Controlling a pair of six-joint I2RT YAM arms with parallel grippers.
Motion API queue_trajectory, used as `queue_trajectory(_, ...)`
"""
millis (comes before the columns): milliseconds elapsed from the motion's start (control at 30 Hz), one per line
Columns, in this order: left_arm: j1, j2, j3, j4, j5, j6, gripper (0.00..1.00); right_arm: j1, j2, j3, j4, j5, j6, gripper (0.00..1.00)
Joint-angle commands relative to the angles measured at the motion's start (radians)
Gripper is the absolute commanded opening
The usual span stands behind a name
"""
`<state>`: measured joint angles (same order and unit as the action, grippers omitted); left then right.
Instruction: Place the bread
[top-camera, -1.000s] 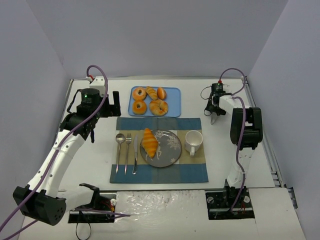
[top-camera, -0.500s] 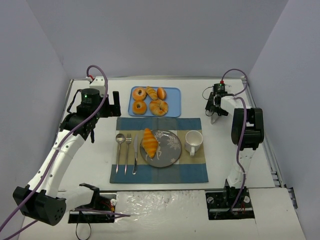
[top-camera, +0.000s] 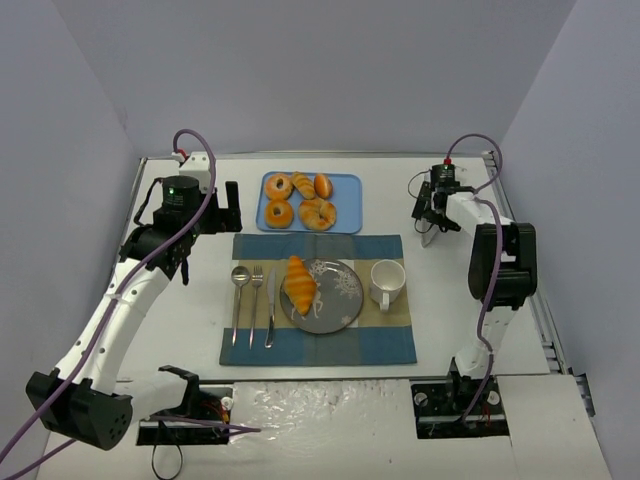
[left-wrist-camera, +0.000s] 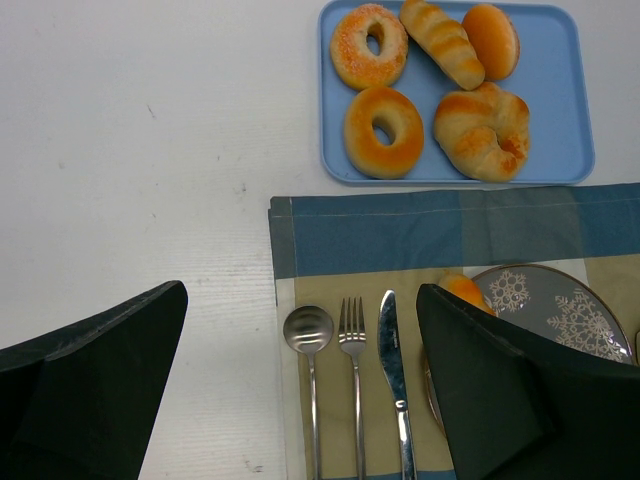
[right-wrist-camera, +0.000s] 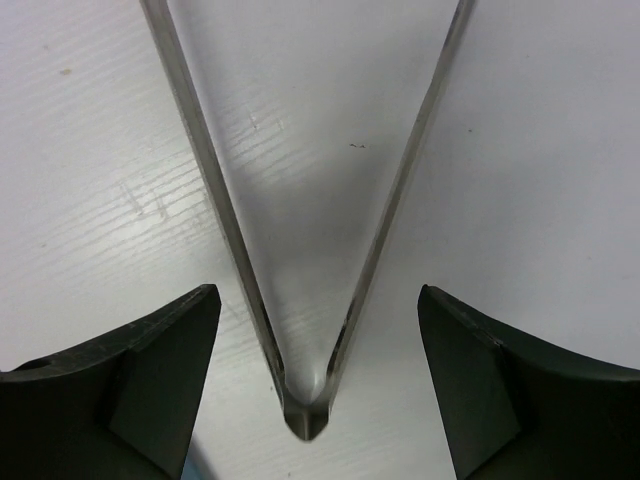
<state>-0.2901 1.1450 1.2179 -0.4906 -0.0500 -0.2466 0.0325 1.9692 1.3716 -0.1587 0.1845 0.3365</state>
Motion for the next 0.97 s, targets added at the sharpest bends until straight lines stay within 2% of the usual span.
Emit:
queue_trajectory(0, 0.004, -0.011, 0.055, 0.041, -0.007, 0.004, 0.97, 0.009, -0.231, 0.009, 0.01, -0.039, -0.001, 0.77)
queue_trajectory(200, -0.001, -0.012, 0.06, 0.035, -0.009, 0.007, 0.97, 0.058, -0.476, -0.021, 0.041, -0.177, -0.033, 0.78)
queue_trajectory(300, -0.003, -0.022, 0.058, 0.037, -0.005, 0.006, 0.97, 0.068, -0.584, -0.064, 0.08, -0.313, -0.03, 0.81)
queue_trajectory(400, -0.003, -0.024, 0.059, 0.038, -0.005, 0.006, 0.97, 0.078, -0.685, -0.094, 0.122, -0.391, -0.029, 0.87)
queue_trajectory(467, -0.003, -0.022, 0.06, 0.037, -0.002, 0.006, 0.97, 0.112, -0.766, -0.124, 0.147, -0.423, -0.036, 0.94)
queue_trajectory(533, -0.003, -0.02, 0.06, 0.038, 0.001, 0.004, 0.97, 0.142, -0.8, -0.137, 0.148, -0.402, -0.044, 1.0)
queue_trajectory(933, -0.004, -0.018, 0.058, 0.039, 0.009, 0.003, 0.97, 0.189, -0.841, -0.191, 0.19, -0.397, -0.036, 1.0)
